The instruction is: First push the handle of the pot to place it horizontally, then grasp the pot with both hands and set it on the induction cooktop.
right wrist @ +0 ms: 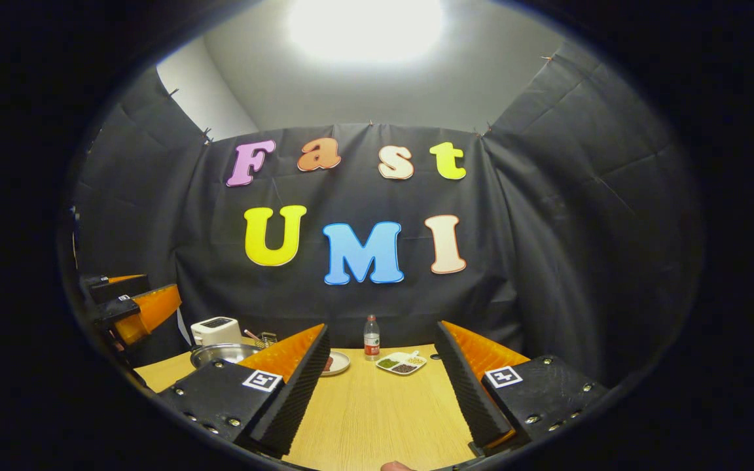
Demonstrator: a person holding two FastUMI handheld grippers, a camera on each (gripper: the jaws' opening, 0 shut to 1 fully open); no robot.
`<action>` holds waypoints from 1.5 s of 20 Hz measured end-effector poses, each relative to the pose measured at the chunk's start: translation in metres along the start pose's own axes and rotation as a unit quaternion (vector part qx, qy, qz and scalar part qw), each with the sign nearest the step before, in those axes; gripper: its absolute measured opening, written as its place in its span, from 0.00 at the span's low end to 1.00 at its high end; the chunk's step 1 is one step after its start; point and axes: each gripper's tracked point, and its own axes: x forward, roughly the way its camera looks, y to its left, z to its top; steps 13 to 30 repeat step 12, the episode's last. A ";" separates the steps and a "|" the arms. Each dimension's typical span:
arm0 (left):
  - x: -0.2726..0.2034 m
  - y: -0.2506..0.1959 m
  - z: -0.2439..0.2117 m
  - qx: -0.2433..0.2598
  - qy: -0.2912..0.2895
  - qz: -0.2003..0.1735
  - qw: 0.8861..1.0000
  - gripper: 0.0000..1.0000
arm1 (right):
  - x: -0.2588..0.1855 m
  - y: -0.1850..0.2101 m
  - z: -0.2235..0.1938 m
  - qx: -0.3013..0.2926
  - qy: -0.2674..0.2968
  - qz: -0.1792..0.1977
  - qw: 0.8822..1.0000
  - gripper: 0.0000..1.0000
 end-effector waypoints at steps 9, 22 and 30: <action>-0.001 0.003 0.009 -0.010 -0.013 -0.007 1.000 0.99 | 0.002 0.009 0.011 -0.004 -0.017 -0.001 1.000 0.97; 0.000 0.007 0.010 -0.011 -0.016 -0.004 1.000 0.93 | 0.002 0.014 0.015 -0.004 -0.024 0.000 1.000 0.97; 0.000 0.007 0.010 -0.011 -0.016 -0.004 1.000 0.93 | 0.002 0.014 0.015 -0.004 -0.024 0.000 1.000 0.97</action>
